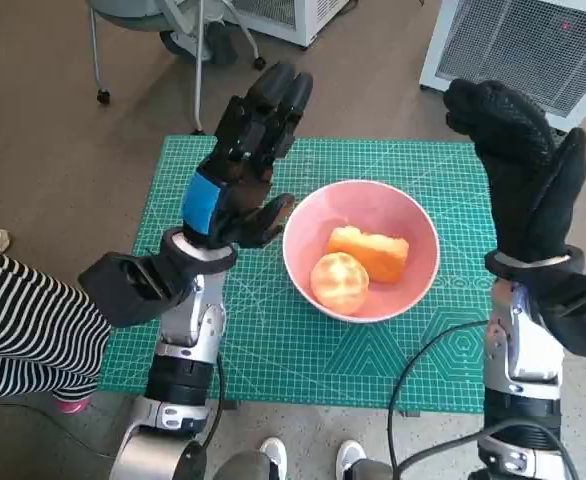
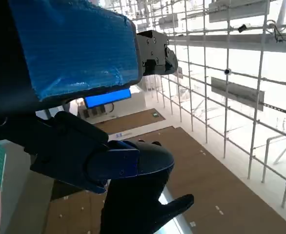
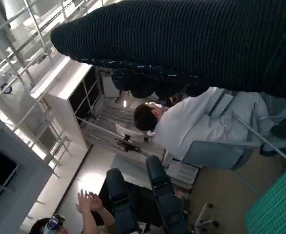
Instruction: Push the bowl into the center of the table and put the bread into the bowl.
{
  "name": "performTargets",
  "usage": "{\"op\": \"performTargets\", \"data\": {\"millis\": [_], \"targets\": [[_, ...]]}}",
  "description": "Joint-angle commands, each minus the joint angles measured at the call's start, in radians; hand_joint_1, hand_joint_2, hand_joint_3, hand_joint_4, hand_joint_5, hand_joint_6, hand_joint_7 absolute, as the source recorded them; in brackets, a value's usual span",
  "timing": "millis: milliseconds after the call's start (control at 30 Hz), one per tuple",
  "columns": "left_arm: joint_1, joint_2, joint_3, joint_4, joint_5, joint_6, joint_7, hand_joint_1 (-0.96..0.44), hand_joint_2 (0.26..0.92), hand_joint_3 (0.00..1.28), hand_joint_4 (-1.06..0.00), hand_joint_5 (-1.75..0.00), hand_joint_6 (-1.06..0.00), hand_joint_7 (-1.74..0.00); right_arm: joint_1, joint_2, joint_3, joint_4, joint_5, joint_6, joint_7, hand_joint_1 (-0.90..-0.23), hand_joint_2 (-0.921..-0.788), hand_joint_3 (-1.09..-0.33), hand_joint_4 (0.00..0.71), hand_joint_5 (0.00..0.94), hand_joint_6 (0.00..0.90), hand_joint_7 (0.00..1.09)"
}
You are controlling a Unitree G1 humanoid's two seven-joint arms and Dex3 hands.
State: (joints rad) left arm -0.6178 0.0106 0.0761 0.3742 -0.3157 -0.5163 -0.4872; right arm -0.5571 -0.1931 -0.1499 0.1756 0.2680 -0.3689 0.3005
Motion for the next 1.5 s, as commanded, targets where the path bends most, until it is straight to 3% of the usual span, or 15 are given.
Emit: {"op": "performTargets", "data": {"millis": [33,867,1500], "targets": [[0.014,0.013,-0.006,-0.019,0.013,0.003,-0.002,-0.68,0.921,0.46,-0.02,0.00,0.00,-0.33,0.005,0.011,0.004,0.022,-0.004,0.005,0.002,-0.738,-0.921,-0.670,0.208,0.005,0.148,0.41],[0.029,0.041,-0.014,-0.040,0.082,-0.003,0.051,-0.66,0.921,0.41,-0.03,-0.01,0.00,-0.31,0.029,0.037,0.010,0.021,0.007,0.014,0.009,-0.725,-0.921,-0.633,0.223,0.007,0.154,0.39],[0.035,0.058,-0.019,-0.051,0.132,-0.014,0.094,-0.65,0.921,0.39,-0.03,-0.01,0.00,-0.29,0.032,0.039,0.012,0.055,-0.006,-0.012,0.024,-0.710,-0.921,-0.658,0.187,0.000,0.120,0.36]]}}
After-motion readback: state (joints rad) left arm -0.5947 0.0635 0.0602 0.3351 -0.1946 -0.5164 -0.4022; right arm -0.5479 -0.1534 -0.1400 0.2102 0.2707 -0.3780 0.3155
